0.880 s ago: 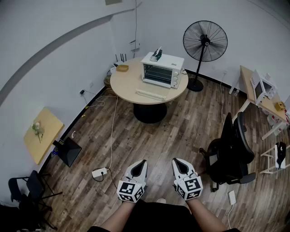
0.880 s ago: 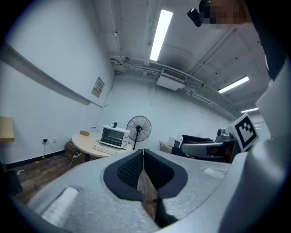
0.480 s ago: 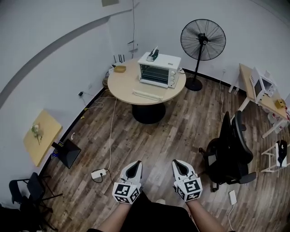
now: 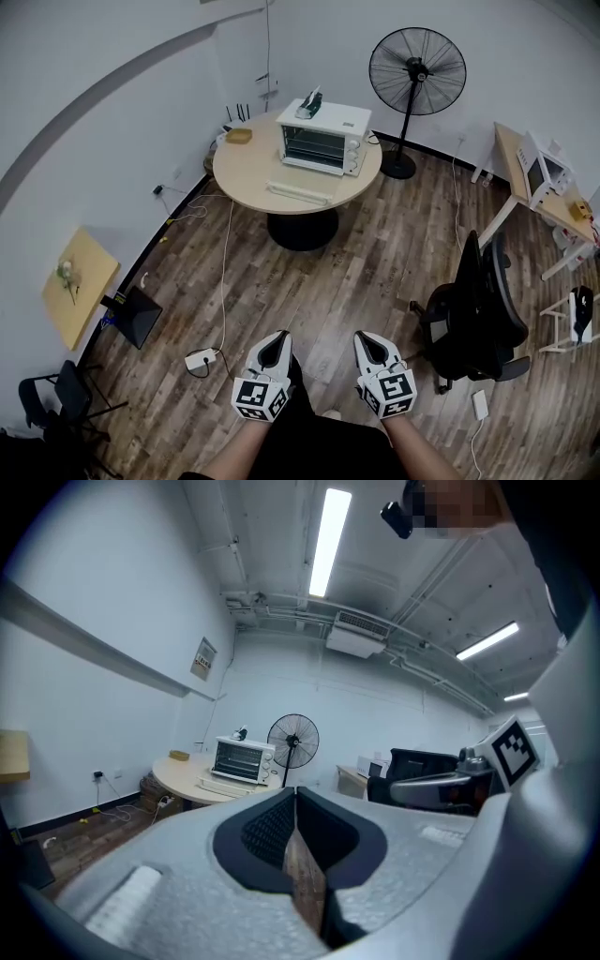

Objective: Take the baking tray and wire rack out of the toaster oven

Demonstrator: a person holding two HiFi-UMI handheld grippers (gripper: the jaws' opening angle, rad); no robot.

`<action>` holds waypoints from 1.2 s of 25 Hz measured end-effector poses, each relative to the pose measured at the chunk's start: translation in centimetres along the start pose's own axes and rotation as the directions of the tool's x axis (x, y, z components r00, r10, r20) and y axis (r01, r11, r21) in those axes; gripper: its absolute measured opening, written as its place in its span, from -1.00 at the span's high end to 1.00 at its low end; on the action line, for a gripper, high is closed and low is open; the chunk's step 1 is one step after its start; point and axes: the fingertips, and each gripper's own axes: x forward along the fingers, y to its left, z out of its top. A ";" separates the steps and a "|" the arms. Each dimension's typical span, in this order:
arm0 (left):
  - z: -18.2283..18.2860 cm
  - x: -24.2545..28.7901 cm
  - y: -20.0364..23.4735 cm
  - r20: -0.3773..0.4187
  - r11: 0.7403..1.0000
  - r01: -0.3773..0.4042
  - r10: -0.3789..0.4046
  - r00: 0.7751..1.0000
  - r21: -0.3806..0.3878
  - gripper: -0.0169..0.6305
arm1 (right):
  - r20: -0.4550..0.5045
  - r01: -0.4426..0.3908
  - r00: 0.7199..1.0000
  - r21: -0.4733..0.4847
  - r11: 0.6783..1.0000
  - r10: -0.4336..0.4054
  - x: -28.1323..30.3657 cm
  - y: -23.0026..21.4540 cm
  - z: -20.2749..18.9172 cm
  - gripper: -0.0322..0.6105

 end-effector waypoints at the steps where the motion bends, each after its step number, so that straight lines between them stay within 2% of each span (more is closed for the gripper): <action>1: 0.1 0.7 0.6 0.002 1.000 0.002 -0.002 1.000 0.001 0.88 | 0.002 0.005 1.000 0.003 1.000 -0.005 0.9 -0.3 0.3 0.90; 9: 0.9 8.7 8.3 -0.013 1.000 -0.012 0.012 1.000 -0.026 0.88 | -0.061 0.011 0.998 -0.010 1.000 -0.012 10.3 -3.6 1.0 0.90; 13: 1.5 14.1 13.2 -0.036 1.000 -0.008 0.007 0.999 -0.006 0.88 | -0.104 0.037 0.994 0.004 0.999 -0.036 17.3 -6.2 1.7 0.90; 17: 3.6 19.7 18.6 -0.045 1.000 0.014 -0.014 0.999 -0.007 0.88 | -0.130 0.057 0.990 0.004 0.998 -0.056 25.5 -8.4 3.8 0.90; 24: 8.7 27.3 29.4 -0.057 0.998 0.061 -0.061 0.997 -0.012 0.88 | -0.182 0.062 0.982 0.026 0.998 -0.056 39.3 -9.0 7.2 0.90; 30: 10.1 32.1 33.7 -0.039 0.993 0.112 -0.114 0.993 -0.036 0.88 | -0.196 0.061 0.979 0.015 0.998 -0.057 44.0 -8.9 9.7 0.90</action>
